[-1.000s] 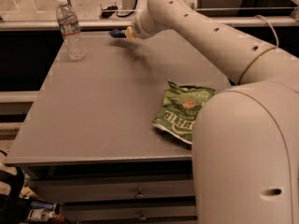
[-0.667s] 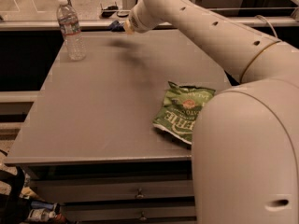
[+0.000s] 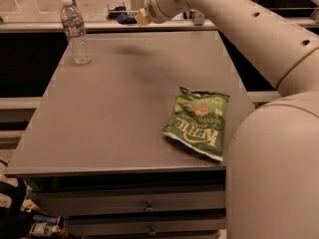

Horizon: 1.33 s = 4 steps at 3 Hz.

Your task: Pick rxbar blueberry

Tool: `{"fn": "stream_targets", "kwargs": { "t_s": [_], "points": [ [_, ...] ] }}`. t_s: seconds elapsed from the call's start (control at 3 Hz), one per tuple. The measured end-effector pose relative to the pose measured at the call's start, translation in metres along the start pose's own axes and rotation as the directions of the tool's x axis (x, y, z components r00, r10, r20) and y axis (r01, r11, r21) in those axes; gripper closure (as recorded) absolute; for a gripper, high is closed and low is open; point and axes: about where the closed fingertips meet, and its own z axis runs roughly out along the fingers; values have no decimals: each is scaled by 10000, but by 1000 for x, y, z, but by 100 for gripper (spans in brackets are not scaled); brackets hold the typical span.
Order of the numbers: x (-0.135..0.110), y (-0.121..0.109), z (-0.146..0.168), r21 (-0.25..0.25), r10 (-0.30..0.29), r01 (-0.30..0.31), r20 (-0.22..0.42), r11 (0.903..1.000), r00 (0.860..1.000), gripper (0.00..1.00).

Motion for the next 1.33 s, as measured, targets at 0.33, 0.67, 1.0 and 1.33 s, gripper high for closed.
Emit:
{"fn": "stream_targets", "kwargs": {
  "t_s": [0.33, 0.67, 1.0, 1.33],
  "points": [
    [-14, 1, -38, -229, -237, 241, 171, 9994, 9996, 100],
    [-27, 2, -66, -613, -406, 432, 428, 9972, 9983, 100],
    [-43, 6, -93, -1184, -577, 680, 881, 9906, 9944, 100],
    [-51, 16, -112, -1977, -738, 956, 1149, 9756, 9906, 100]
  ]
}}
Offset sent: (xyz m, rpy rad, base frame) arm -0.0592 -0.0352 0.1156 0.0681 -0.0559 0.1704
